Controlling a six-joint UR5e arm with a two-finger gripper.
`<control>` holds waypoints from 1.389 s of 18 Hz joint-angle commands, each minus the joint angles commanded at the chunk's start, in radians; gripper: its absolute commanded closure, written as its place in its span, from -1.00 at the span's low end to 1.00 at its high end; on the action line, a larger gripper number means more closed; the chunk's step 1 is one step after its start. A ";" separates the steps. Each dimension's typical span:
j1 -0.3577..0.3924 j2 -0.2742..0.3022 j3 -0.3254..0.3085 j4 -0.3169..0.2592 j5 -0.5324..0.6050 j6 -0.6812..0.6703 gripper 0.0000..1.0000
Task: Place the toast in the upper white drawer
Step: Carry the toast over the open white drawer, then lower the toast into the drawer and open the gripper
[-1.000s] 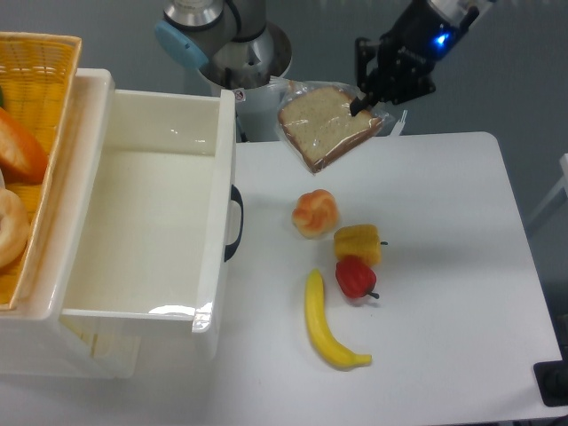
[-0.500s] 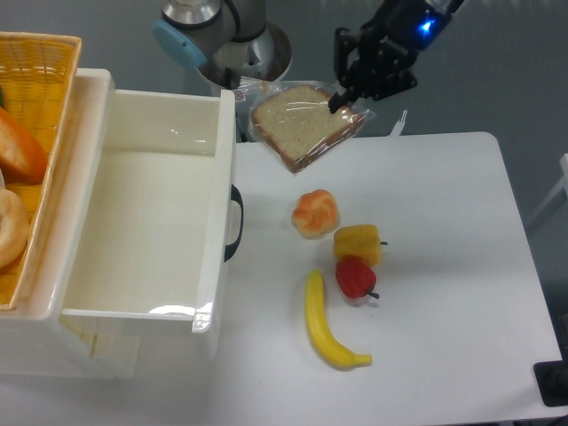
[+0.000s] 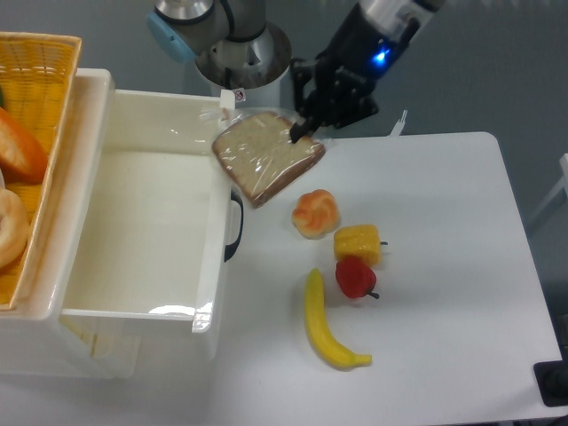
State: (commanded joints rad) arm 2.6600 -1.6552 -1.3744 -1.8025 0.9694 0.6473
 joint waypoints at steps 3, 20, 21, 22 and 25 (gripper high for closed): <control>-0.041 -0.011 -0.005 0.009 0.009 0.000 1.00; -0.242 -0.046 -0.044 0.077 0.094 0.000 1.00; -0.249 -0.049 -0.044 0.077 0.094 0.000 1.00; -0.252 -0.049 -0.044 0.077 0.094 0.000 1.00; -0.262 -0.058 -0.045 0.077 0.095 0.000 0.89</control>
State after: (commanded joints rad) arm 2.3976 -1.7134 -1.4189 -1.7257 1.0646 0.6473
